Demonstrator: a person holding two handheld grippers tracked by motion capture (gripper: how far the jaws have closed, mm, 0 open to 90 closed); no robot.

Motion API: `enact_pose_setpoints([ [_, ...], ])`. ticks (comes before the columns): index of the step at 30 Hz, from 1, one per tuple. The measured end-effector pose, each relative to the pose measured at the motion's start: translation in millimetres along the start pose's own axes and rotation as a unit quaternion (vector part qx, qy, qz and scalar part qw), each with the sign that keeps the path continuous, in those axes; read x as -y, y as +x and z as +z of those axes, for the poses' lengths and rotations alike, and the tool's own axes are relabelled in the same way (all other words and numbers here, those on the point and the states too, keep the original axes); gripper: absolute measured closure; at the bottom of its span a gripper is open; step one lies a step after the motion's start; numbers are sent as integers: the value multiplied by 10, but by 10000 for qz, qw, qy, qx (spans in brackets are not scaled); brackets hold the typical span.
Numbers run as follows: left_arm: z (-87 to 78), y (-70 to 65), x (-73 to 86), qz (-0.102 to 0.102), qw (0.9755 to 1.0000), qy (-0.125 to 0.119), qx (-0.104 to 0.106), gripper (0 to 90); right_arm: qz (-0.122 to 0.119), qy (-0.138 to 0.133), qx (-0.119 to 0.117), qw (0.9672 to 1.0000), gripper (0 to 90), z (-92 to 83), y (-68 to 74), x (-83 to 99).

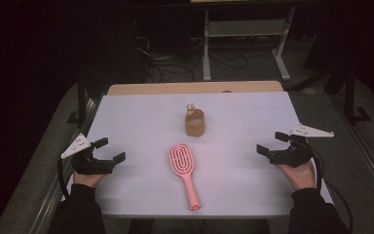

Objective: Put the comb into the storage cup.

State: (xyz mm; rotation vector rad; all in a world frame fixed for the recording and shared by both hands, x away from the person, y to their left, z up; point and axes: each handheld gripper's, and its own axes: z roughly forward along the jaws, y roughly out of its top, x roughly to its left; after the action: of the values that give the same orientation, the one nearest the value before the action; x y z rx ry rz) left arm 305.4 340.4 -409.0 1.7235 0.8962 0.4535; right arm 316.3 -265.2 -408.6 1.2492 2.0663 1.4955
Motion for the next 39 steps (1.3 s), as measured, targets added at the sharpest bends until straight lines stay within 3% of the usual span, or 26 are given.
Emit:
enact_pose_setpoints([
  [19, -34, -27, 11, -93, 9999, -62, -123, 0, -45, 30, -77, 10000, 0, -28, 51, -36],
  [39, -48, -18, 14, -34, 9996, -116, -244, 0, -354, 437, -216, 9982, 0, 108, 241, -166],
])
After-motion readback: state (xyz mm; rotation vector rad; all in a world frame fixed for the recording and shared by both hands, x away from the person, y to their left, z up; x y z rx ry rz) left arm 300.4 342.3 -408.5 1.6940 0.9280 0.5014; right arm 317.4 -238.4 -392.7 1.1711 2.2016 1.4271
